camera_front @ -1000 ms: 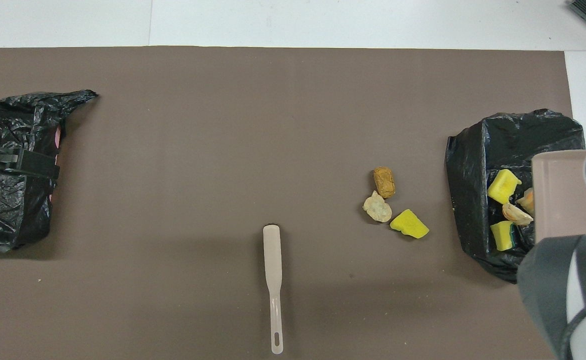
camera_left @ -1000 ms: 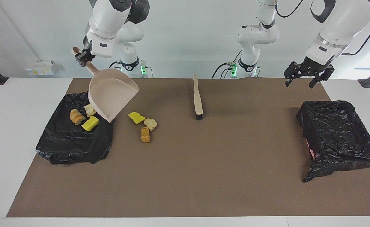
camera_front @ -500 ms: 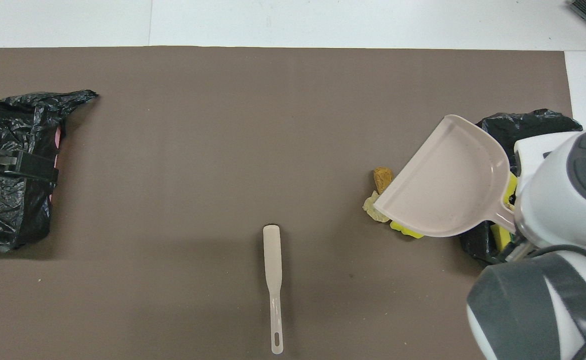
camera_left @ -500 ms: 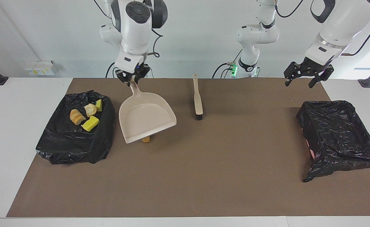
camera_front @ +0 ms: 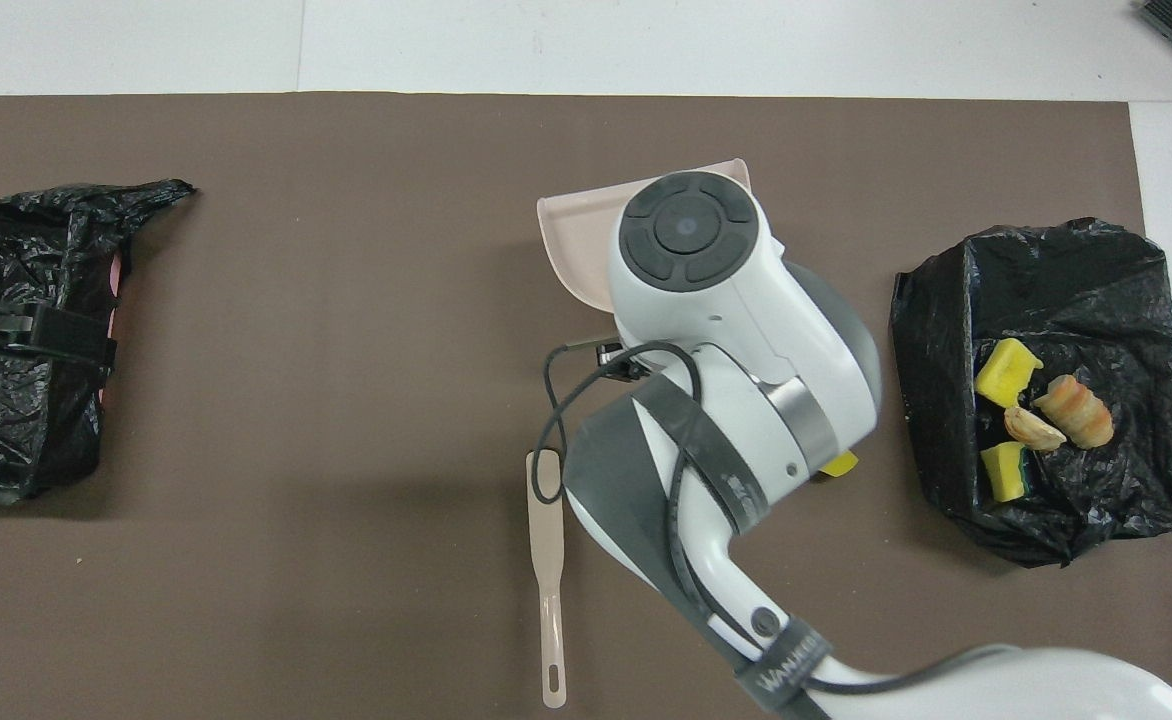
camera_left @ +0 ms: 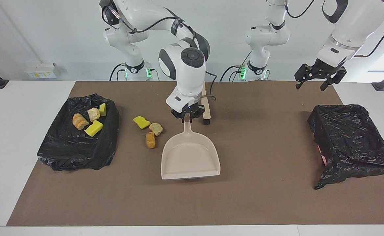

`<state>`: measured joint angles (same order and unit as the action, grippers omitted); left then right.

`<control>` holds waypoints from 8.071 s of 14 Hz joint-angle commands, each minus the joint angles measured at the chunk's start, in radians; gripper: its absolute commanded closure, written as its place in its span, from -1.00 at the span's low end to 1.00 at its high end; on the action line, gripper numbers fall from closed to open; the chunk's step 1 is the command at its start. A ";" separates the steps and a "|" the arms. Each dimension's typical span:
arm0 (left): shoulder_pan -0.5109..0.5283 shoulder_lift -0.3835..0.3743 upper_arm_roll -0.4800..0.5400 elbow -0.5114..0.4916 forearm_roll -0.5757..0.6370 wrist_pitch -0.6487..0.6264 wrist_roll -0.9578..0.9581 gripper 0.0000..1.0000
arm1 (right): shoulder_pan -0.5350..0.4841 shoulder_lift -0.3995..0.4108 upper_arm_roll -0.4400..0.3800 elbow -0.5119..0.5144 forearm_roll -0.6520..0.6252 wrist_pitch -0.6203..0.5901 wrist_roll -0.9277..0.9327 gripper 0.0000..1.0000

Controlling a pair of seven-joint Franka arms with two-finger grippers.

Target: Sweep and dump trash in bin

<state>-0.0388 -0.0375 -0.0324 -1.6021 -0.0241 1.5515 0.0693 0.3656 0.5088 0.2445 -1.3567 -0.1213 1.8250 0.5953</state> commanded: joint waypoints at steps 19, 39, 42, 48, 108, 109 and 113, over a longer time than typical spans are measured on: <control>0.002 -0.013 -0.001 -0.009 0.009 0.010 -0.003 -1.00 | 0.035 0.110 0.004 0.013 0.063 0.137 0.027 -1.00; -0.300 0.276 -0.018 0.062 0.029 0.190 -0.210 -1.00 | 0.210 -0.443 0.007 -0.775 0.319 0.275 -0.025 -1.00; -0.394 0.372 -0.018 0.090 0.058 0.261 -0.345 -1.00 | 0.236 -0.440 0.007 -0.823 0.319 0.322 -0.017 -1.00; -0.498 0.453 -0.018 0.079 0.046 0.441 -0.548 -1.00 | 0.292 -0.438 0.007 -0.864 0.319 0.352 0.031 -1.00; -0.388 0.366 0.003 -0.083 0.150 0.297 0.773 1.00 | -0.298 -0.641 0.001 -0.918 0.077 -0.052 -0.269 1.00; -0.395 0.346 0.003 -0.126 0.179 0.335 0.790 1.00 | -0.294 -0.618 0.002 -0.920 0.078 -0.027 -0.249 1.00; -0.438 0.259 0.003 -0.334 0.191 0.564 0.874 1.00 | -0.283 -0.566 0.006 -0.920 0.101 0.051 -0.235 1.00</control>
<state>-0.4436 0.3159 -0.0324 -1.7820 0.1428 2.0157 0.9067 0.0861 -0.0839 0.2381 -2.2777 -0.0250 1.8345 0.3299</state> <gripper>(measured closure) 0.687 0.740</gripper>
